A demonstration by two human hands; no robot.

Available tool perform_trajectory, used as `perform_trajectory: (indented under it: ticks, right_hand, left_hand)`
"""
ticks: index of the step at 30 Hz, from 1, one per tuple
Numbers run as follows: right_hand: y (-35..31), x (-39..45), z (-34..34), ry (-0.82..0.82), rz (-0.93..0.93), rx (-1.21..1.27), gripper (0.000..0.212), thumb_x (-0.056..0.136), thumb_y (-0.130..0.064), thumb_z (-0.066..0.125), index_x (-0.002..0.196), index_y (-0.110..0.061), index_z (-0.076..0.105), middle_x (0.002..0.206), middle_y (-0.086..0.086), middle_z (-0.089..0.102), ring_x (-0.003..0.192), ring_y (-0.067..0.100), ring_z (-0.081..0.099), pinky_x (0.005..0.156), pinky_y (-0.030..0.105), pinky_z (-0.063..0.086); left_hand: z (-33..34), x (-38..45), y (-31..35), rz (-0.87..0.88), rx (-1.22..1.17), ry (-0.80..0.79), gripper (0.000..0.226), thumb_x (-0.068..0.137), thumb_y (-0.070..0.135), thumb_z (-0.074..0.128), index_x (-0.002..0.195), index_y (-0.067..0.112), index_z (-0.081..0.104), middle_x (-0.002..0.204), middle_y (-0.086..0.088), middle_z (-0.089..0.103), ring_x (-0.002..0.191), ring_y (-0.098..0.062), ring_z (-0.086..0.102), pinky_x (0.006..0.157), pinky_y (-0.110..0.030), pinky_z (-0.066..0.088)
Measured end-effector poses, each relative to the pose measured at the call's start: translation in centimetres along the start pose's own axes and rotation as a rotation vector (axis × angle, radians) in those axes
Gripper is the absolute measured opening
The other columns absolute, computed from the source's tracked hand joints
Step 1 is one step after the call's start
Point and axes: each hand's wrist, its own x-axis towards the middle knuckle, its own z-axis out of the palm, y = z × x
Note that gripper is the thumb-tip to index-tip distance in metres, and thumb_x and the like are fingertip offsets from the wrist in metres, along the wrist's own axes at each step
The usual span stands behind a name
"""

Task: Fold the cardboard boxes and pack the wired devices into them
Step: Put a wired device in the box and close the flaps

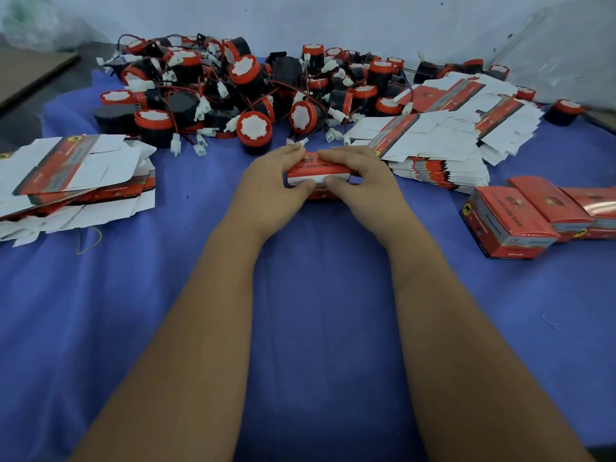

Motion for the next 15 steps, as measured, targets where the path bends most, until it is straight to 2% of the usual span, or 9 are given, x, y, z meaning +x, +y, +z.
perform_trajectory:
  ticks: [5, 8, 10, 12, 15]
  right_hand:
    - [0.09, 0.03, 0.09, 0.040, -0.037, -0.044, 0.028, 0.093, -0.009, 0.062, 0.121, -0.013, 0.065, 0.114, -0.006, 0.054, 0.110, 0.006, 0.051, 0.088, 0.003, 0.038]
    - [0.06, 0.13, 0.27, 0.096, -0.033, -0.009, 0.022, 0.094, -0.015, 0.062, 0.115, -0.021, 0.067, 0.114, -0.006, 0.059, 0.111, 0.009, 0.055, 0.092, 0.015, 0.045]
    - [-0.02, 0.23, 0.27, 0.130, 0.006, 0.050, 0.018, 0.094, -0.019, 0.063, 0.110, -0.025, 0.068, 0.114, -0.007, 0.062, 0.110, 0.010, 0.058, 0.092, 0.024, 0.051]
    - [-0.09, 0.25, 0.20, 0.127, 0.026, 0.099, 0.015, 0.094, -0.017, 0.064, 0.106, -0.026, 0.067, 0.111, -0.009, 0.063, 0.106, 0.010, 0.061, 0.088, 0.025, 0.054]
    - [-0.10, 0.15, 0.17, 0.119, 0.019, 0.146, 0.016, 0.093, -0.008, 0.062, 0.101, -0.022, 0.064, 0.109, -0.005, 0.064, 0.102, 0.012, 0.062, 0.081, 0.022, 0.056]
  left_hand:
    - [0.22, 0.10, 0.07, -0.051, -0.144, 0.005, 0.045, 0.100, 0.024, 0.057, 0.144, 0.017, 0.050, 0.152, 0.003, 0.044, 0.136, -0.009, 0.041, 0.111, -0.020, 0.032]
    - [0.12, 0.36, 0.12, -0.073, -0.228, 0.046, 0.038, 0.100, 0.025, 0.058, 0.137, 0.019, 0.057, 0.142, 0.004, 0.053, 0.123, -0.005, 0.049, 0.100, -0.017, 0.042]
    - [-0.04, 0.36, 0.14, -0.081, -0.302, 0.074, 0.031, 0.098, 0.025, 0.060, 0.128, 0.019, 0.063, 0.130, 0.004, 0.061, 0.112, -0.004, 0.058, 0.089, -0.013, 0.048]
    - [-0.12, 0.27, 0.25, -0.087, -0.411, 0.096, 0.022, 0.095, 0.017, 0.065, 0.118, 0.017, 0.068, 0.117, 0.006, 0.065, 0.103, -0.001, 0.062, 0.082, -0.013, 0.051]
    - [0.07, 0.32, 0.27, -0.110, -0.520, 0.181, 0.016, 0.088, 0.006, 0.071, 0.099, 0.017, 0.071, 0.114, 0.005, 0.066, 0.110, -0.006, 0.062, 0.087, -0.019, 0.053]
